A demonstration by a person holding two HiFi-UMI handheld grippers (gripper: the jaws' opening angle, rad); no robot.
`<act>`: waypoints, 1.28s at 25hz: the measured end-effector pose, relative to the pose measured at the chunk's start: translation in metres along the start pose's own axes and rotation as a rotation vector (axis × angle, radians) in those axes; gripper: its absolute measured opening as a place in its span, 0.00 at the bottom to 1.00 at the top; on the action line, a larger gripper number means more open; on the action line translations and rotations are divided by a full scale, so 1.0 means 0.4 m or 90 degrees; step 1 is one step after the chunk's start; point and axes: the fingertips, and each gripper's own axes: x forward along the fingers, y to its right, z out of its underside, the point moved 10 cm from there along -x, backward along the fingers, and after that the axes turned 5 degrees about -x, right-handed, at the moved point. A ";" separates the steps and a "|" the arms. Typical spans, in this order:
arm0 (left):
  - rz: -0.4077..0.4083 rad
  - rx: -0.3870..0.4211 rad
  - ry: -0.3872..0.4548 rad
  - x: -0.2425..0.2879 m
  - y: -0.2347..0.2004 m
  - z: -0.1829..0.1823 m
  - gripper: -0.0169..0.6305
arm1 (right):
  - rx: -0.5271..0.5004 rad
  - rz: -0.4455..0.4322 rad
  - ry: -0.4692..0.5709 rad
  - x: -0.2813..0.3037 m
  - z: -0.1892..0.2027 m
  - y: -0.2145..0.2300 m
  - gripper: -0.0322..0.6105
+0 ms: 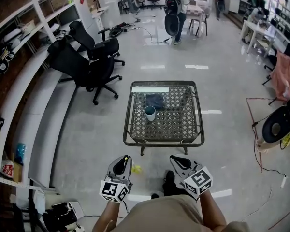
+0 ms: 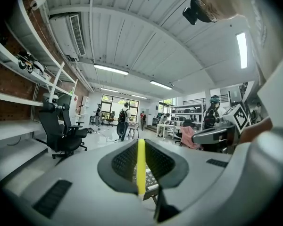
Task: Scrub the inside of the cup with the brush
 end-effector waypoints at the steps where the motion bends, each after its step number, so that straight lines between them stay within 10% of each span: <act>1: -0.005 0.003 0.002 0.019 -0.007 -0.009 0.11 | -0.009 -0.005 0.000 0.020 -0.003 0.025 0.07; 16: -0.068 -0.004 0.044 0.304 -0.032 -0.097 0.11 | -0.038 -0.061 0.011 0.177 -0.036 0.357 0.07; 32: -0.082 -0.011 0.027 0.417 -0.141 -0.116 0.11 | -0.036 -0.053 0.009 0.301 -0.060 0.456 0.07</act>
